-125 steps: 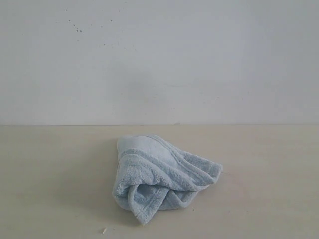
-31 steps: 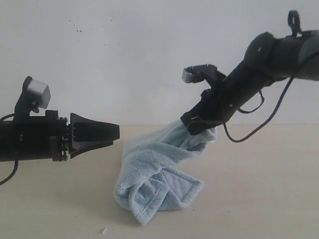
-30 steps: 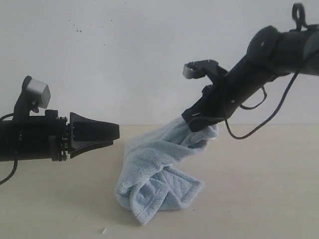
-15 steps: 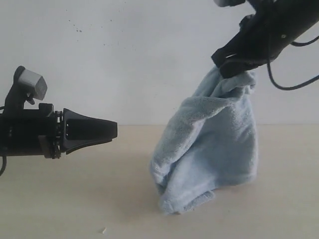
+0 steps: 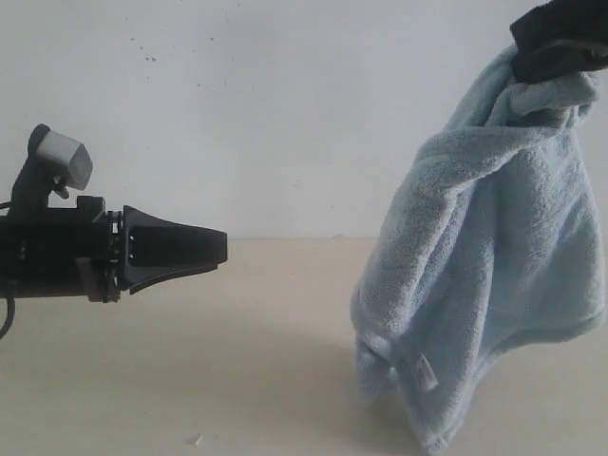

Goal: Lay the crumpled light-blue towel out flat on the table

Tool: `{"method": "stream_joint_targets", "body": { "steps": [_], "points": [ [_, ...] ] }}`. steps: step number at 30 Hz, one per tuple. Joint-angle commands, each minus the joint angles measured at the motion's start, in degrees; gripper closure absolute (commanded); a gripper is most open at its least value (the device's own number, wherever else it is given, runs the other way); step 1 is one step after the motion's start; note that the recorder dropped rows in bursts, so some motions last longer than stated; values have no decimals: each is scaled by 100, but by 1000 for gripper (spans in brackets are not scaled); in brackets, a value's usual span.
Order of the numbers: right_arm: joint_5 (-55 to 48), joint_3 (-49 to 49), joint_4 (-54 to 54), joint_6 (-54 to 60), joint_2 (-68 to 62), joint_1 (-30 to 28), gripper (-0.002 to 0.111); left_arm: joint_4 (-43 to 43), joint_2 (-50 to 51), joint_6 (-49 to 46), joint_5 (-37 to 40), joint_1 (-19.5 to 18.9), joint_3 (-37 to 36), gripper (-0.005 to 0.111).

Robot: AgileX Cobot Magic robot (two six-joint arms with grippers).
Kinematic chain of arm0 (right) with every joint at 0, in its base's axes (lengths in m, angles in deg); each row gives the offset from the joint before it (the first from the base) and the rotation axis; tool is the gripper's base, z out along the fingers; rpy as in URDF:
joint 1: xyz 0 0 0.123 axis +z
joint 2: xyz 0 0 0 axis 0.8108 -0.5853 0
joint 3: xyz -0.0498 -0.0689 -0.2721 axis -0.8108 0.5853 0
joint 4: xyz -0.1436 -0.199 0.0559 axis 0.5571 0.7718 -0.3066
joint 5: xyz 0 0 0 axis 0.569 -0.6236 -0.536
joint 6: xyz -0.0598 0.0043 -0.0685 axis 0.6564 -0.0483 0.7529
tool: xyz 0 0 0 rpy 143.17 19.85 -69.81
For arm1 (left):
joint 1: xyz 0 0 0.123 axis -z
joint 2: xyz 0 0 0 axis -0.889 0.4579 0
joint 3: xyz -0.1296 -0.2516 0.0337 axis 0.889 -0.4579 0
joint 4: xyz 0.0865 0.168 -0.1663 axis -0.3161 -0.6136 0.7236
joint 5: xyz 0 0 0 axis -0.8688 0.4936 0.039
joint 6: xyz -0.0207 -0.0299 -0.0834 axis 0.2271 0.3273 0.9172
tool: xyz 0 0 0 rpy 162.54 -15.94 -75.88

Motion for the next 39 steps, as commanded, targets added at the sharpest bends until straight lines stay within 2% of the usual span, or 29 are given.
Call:
{"method": "stream_joint_targets", "body": {
  "steps": [1, 5, 8, 11, 16, 20, 26, 30, 35, 39],
  "points": [
    [-17, 31, -131, 89, 217, -48, 106, 167, -60, -289, 68, 505, -30, 44],
    [-80, 51, -142, 101, 218, -48, 106, 379, -60, -721, 68, 936, -13, 39],
    [-124, 113, -154, 101, 218, -48, 106, 379, -48, -774, -769, 1152, 197, 34],
    [-125, 113, -154, 125, 218, -48, 106, 379, -13, -899, -1124, 1288, 398, 34],
    [-150, 113, -240, 161, 218, -48, 106, 379, -2, -938, -1264, 1453, 772, 34],
    [-284, 113, -743, 548, 218, -48, 106, 379, 36, -1063, -1461, 1619, 1090, 34],
    [-341, 113, -1037, 691, 218, -48, 106, 379, 379, -1406, -2070, 1732, 1357, 34],
    [-534, 113, -1281, 878, 218, -48, 106, 379, 740, -1554, -2158, 1732, 1400, 34],
    [-690, 113, -1713, 1122, 218, -48, 106, 379, 1182, -1607, -2137, 1732, 1400, 34],
    [-755, 113, -1713, 1161, 218, -48, 106, 379, 1352, -1607, -1714, 1732, 1400, 34]
  ]
}}
